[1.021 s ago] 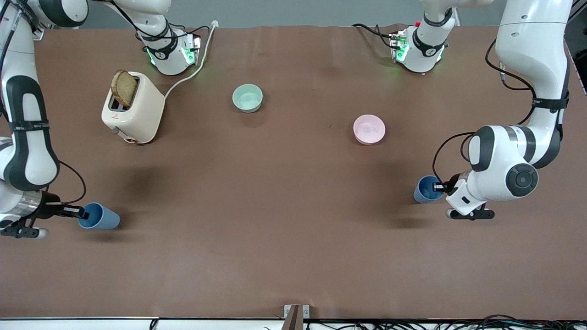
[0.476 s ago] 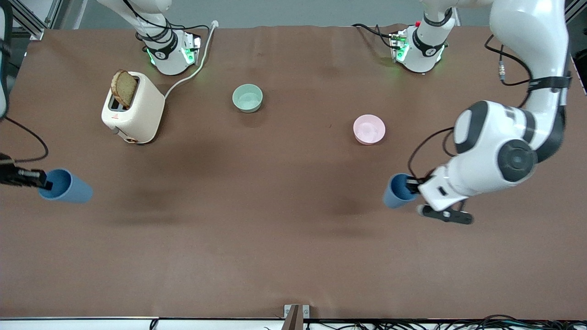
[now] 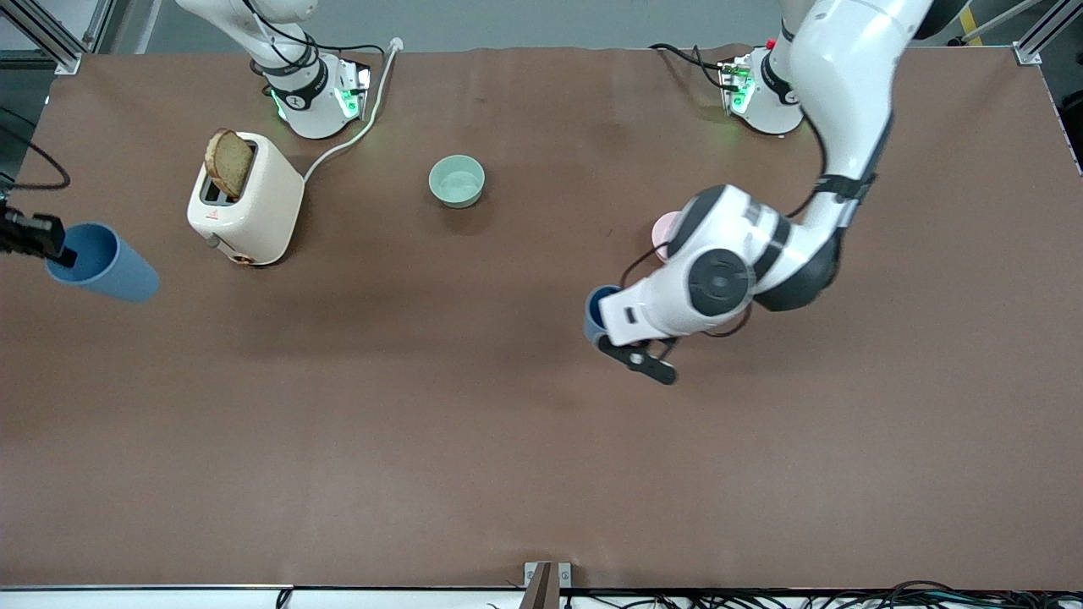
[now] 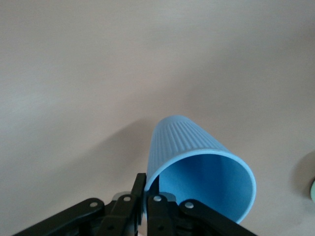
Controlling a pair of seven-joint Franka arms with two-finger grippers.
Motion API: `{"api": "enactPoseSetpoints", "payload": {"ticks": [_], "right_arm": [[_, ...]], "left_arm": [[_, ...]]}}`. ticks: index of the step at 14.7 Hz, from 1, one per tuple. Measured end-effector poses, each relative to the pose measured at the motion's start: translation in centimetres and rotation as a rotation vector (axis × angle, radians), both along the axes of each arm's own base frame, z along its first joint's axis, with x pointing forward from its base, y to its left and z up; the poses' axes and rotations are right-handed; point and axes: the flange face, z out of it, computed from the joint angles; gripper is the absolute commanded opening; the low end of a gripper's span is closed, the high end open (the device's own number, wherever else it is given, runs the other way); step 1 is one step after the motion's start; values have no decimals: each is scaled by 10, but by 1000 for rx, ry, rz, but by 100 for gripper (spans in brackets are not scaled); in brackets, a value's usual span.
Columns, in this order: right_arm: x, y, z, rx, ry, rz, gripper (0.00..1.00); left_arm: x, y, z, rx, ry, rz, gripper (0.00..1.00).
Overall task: Stack blue cups with both arms
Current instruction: 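Carry the cup with the left gripper to center while the right gripper lifts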
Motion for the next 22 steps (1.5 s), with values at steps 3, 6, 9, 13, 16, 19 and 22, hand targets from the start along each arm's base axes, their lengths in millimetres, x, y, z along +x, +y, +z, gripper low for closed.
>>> {"api": "enactPoseSetpoints", "payload": {"ticks": [3,6,9,13,16,19,22], "right_arm": [[-16,15,11,2,12,-39,3],[-14,24,9,1,9,-51,4],[-13,25,10,1,3,-53,4],[-12,25,8,1,5,-54,4],[-12,25,7,1,7,-55,4],[-11,24,7,1,8,-56,4],[-11,24,7,1,8,-56,4]], "left_arm": [[-20,-42,-18,-18,-15,-53,0],[-36,-66,-32,6,-38,-107,0],[-51,-86,-43,8,-55,-144,0],[-73,-111,-58,28,-71,-194,1],[-77,-114,-66,45,-74,-210,4],[-74,-112,-83,58,-80,-215,11],[-78,-118,-88,62,-86,-227,98]]}}
